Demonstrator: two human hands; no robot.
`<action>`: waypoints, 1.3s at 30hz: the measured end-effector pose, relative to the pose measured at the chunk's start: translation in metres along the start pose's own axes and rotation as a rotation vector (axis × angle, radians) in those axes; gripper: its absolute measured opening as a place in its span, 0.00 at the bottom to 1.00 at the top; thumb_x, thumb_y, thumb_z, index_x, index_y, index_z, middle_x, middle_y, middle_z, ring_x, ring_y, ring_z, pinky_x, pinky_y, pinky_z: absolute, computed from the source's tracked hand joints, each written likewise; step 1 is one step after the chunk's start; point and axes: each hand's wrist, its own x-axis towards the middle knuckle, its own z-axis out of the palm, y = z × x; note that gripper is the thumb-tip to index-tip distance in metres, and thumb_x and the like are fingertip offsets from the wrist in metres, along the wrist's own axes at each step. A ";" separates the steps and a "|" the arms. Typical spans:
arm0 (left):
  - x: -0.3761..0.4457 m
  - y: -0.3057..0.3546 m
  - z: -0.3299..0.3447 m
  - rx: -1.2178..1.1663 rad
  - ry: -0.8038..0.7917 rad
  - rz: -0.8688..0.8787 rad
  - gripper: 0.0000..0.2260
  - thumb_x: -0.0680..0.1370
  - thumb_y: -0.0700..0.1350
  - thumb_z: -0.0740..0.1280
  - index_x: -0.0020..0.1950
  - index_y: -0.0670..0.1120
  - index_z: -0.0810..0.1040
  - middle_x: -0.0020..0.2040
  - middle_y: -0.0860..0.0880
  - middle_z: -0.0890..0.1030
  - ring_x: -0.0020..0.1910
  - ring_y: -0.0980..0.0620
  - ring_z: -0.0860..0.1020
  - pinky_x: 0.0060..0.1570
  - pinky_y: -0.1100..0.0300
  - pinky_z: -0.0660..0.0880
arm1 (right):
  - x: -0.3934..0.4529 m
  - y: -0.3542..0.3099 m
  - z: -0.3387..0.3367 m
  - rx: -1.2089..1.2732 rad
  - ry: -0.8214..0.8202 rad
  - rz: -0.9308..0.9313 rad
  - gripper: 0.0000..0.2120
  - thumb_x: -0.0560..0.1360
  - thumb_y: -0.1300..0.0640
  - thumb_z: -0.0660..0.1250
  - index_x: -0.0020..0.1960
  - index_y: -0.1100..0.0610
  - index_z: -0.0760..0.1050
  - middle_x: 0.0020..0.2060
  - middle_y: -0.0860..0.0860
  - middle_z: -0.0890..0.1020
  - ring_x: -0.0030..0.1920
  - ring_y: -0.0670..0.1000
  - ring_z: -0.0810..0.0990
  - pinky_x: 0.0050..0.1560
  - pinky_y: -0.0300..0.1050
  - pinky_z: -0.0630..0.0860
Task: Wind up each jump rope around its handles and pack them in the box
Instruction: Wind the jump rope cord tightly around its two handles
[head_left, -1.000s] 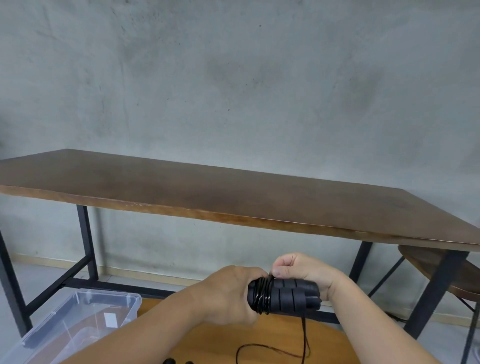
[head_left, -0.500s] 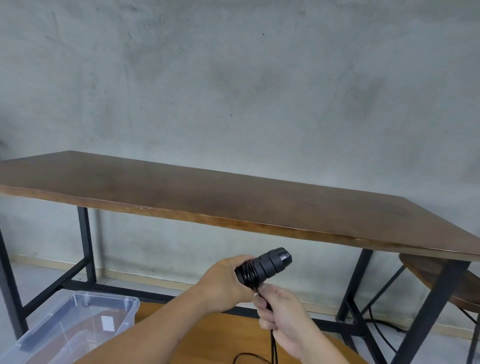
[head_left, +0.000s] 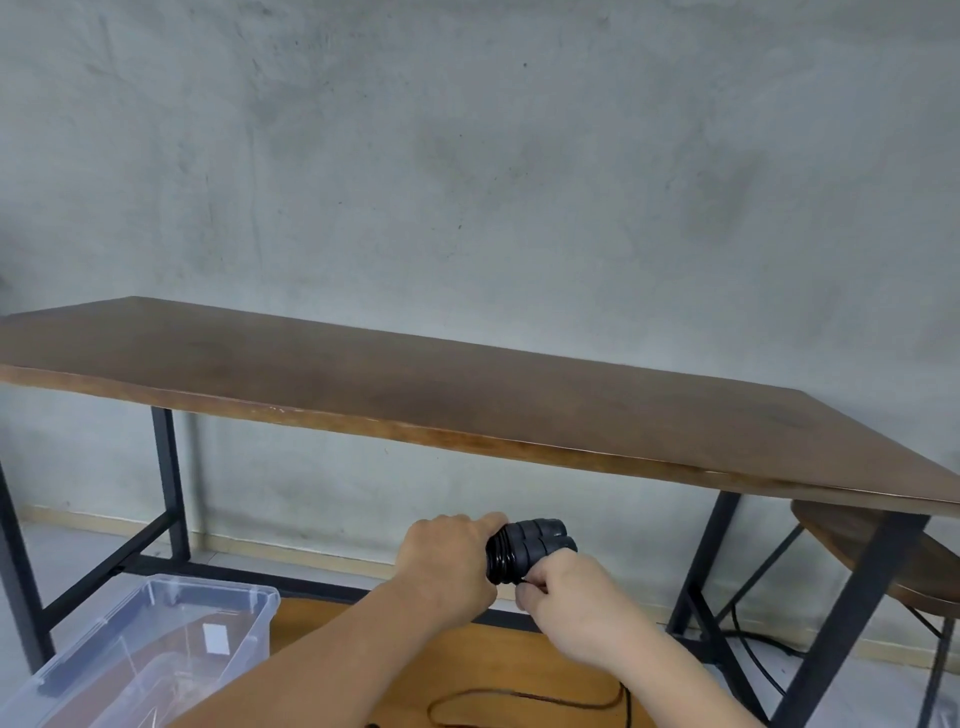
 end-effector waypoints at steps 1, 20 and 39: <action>-0.001 0.000 0.000 0.062 -0.003 0.014 0.20 0.75 0.45 0.63 0.66 0.56 0.66 0.51 0.49 0.79 0.49 0.47 0.78 0.41 0.57 0.68 | -0.002 -0.002 -0.003 -0.054 -0.006 -0.021 0.13 0.79 0.54 0.61 0.38 0.57 0.77 0.32 0.51 0.77 0.32 0.50 0.73 0.32 0.43 0.67; -0.032 -0.008 -0.033 -0.259 -0.169 0.322 0.24 0.72 0.46 0.66 0.66 0.60 0.70 0.47 0.51 0.80 0.45 0.48 0.76 0.45 0.56 0.75 | 0.017 0.001 -0.078 0.297 -0.268 -0.200 0.05 0.68 0.54 0.79 0.40 0.53 0.85 0.35 0.44 0.83 0.38 0.41 0.79 0.43 0.38 0.75; -0.036 -0.002 -0.047 -0.808 -0.242 0.246 0.38 0.71 0.38 0.68 0.71 0.71 0.63 0.43 0.58 0.77 0.36 0.59 0.75 0.37 0.70 0.70 | 0.029 0.035 -0.024 1.353 -0.356 -0.007 0.12 0.64 0.57 0.80 0.41 0.61 0.80 0.35 0.56 0.80 0.35 0.51 0.79 0.37 0.44 0.77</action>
